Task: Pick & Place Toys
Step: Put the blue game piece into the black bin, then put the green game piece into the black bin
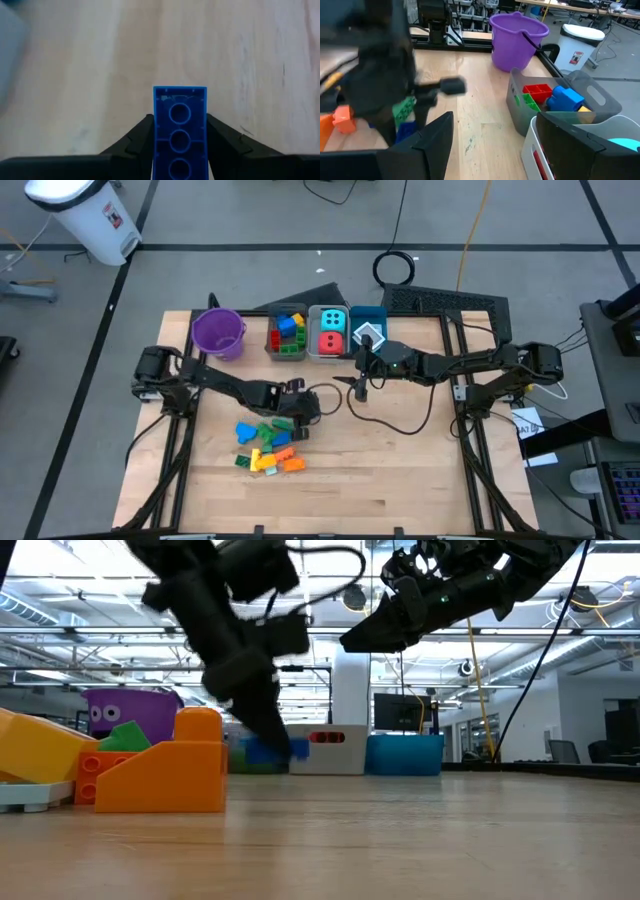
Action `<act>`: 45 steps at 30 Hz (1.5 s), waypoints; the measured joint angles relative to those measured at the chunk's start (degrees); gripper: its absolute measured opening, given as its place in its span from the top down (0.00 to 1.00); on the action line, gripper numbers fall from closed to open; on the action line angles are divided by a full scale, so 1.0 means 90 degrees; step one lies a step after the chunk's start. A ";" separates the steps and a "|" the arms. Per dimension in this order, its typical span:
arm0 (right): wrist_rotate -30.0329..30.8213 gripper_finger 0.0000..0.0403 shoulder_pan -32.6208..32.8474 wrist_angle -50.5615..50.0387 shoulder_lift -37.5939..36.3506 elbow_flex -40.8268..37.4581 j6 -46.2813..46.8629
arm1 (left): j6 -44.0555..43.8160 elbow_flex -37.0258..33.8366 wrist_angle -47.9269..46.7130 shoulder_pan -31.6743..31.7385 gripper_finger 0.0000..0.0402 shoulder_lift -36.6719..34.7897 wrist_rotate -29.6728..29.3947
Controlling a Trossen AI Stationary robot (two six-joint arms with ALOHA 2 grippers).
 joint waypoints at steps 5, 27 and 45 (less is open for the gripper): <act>0.0000 0.36 -0.0001 0.0002 0.0000 0.0000 0.0000 | 0.0334 0.0250 -0.0570 0.0243 0.64 -0.0716 -0.0648; 0.0000 0.36 0.0000 -0.0003 0.0000 0.0000 0.0000 | -0.1500 0.0405 -0.0982 0.2898 0.63 -0.1811 -0.1976; -0.0001 0.36 0.0000 -0.0024 0.0000 0.0000 -0.0029 | -0.1118 0.0403 -0.0919 0.3493 0.43 -0.0674 -0.1748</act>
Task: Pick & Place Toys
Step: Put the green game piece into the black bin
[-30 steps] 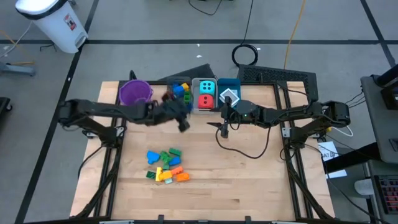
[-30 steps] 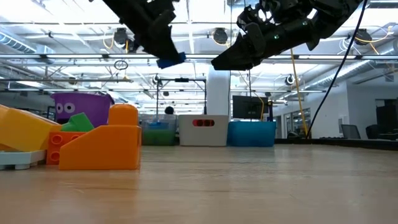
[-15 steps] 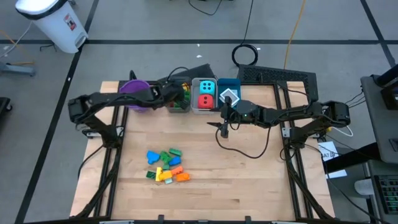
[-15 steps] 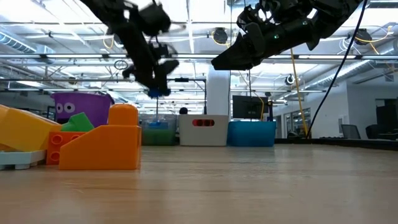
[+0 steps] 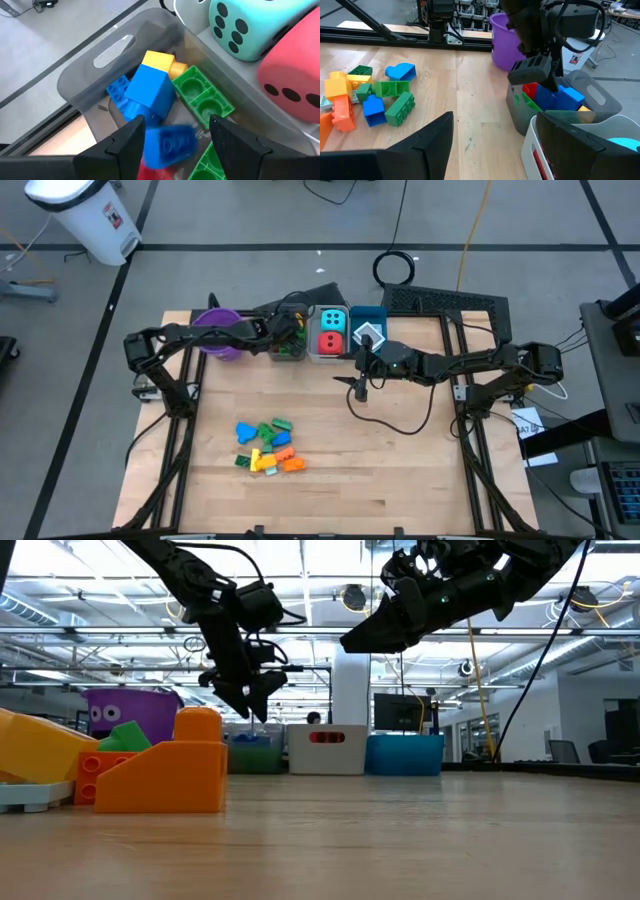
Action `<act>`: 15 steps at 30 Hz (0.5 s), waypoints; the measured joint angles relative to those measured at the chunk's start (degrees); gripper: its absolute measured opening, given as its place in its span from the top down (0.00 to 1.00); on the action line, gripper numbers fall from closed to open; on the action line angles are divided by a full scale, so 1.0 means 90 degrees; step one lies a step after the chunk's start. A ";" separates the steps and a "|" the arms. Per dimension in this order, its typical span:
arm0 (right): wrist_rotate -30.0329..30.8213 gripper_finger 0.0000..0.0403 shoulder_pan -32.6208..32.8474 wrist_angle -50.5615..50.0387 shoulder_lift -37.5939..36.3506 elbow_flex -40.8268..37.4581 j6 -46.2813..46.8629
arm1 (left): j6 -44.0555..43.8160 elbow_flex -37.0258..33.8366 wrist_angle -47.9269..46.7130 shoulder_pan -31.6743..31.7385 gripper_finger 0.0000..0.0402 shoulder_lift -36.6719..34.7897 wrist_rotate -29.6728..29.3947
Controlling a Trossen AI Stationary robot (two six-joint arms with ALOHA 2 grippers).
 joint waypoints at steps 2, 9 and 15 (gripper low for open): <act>0.0001 0.36 -0.0001 0.0002 0.0000 0.0000 0.0002 | 0.0000 0.0000 0.0018 0.0000 0.44 0.0000 0.0002; 0.0001 0.36 -0.0001 -0.0005 0.0000 0.0000 0.0002 | 0.0001 -0.0007 -0.0072 -0.0082 0.44 -0.0213 0.0405; 0.0001 0.36 0.0001 -0.0027 0.0000 0.0000 0.0001 | -0.0075 -0.0002 -0.0442 -0.0423 0.43 -0.0976 0.1662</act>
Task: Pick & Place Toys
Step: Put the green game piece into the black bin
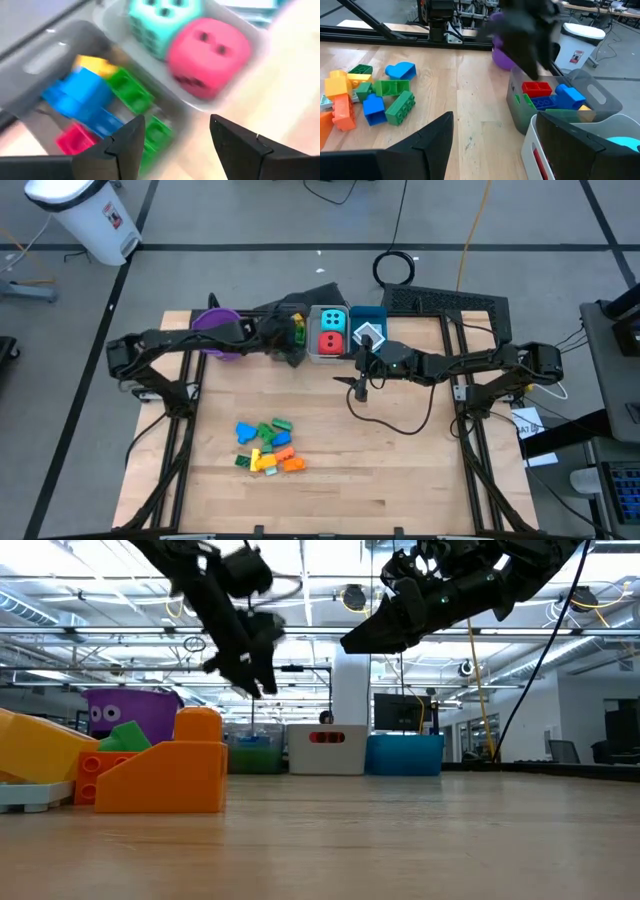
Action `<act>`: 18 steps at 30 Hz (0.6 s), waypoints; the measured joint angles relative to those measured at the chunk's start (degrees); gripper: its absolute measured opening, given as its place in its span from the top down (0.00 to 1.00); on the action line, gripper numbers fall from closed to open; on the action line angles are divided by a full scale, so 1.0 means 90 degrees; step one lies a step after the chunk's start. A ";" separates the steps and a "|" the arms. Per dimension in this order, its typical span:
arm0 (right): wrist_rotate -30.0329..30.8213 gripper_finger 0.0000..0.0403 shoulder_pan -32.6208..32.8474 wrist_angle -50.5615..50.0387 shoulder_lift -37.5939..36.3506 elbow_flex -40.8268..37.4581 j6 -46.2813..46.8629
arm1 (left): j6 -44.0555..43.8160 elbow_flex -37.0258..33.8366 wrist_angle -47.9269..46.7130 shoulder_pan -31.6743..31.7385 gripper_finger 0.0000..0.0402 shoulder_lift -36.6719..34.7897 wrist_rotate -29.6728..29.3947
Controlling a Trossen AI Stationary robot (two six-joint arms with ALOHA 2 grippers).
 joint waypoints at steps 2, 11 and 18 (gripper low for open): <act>0.0000 0.36 -0.0002 -0.0020 0.0000 0.0000 0.0000 | -0.0066 0.0000 -0.0281 -0.0290 0.43 -0.0245 0.0158; 0.0000 0.36 0.0001 -0.0073 0.0000 0.0000 0.0004 | -0.0207 -0.0019 -0.1138 -0.2222 0.43 -0.0596 0.0339; 0.0000 0.36 -0.0001 -0.0038 0.0000 0.0000 0.0024 | -0.0374 -0.0350 -0.1038 -0.3557 0.43 -0.0563 0.0339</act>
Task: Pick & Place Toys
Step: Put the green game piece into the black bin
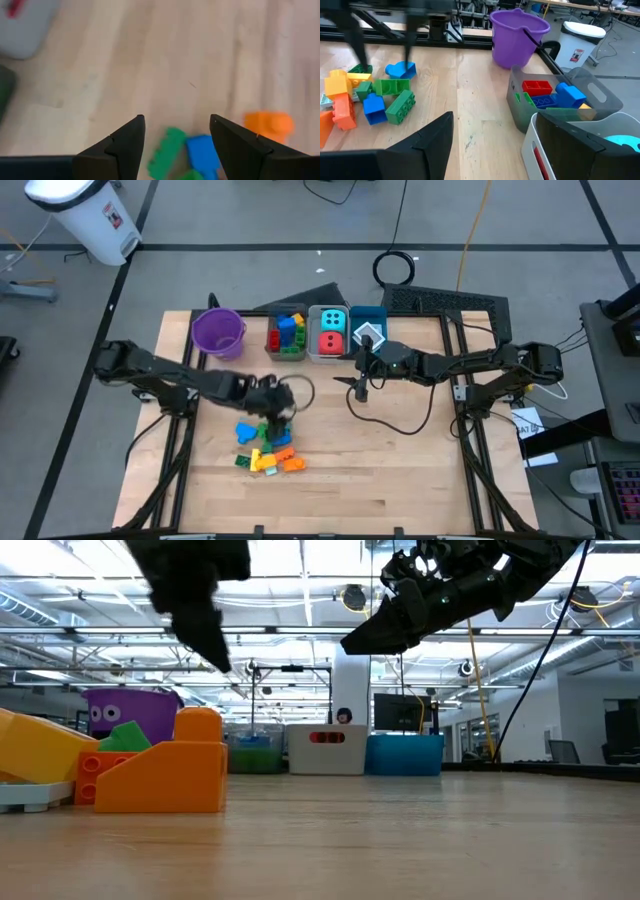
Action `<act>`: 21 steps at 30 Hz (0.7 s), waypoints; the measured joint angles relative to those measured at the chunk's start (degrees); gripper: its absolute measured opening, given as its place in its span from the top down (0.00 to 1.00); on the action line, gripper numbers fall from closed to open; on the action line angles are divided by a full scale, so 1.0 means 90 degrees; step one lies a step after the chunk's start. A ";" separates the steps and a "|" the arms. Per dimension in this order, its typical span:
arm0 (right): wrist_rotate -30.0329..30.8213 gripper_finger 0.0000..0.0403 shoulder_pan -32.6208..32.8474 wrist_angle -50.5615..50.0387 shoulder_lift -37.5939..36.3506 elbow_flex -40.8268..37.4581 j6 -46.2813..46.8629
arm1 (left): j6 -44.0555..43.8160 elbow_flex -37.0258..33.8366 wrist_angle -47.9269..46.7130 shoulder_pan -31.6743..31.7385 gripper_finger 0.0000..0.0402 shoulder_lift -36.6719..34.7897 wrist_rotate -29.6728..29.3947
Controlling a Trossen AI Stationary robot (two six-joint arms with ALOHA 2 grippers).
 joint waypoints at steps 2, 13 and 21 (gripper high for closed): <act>0.0000 0.36 0.0000 -0.0001 0.0000 0.0000 0.0001 | -0.0114 -0.0093 0.0022 -0.0270 0.43 0.0056 0.0000; 0.0000 0.36 0.0001 0.0050 0.0000 0.0000 0.0003 | -0.0381 -0.0915 0.0378 -0.0737 0.43 0.0516 -0.0412; 0.0000 0.36 -0.0001 0.0070 0.0000 0.0000 0.0005 | -0.0277 -0.1063 0.0546 -0.0482 0.43 0.0913 -0.0654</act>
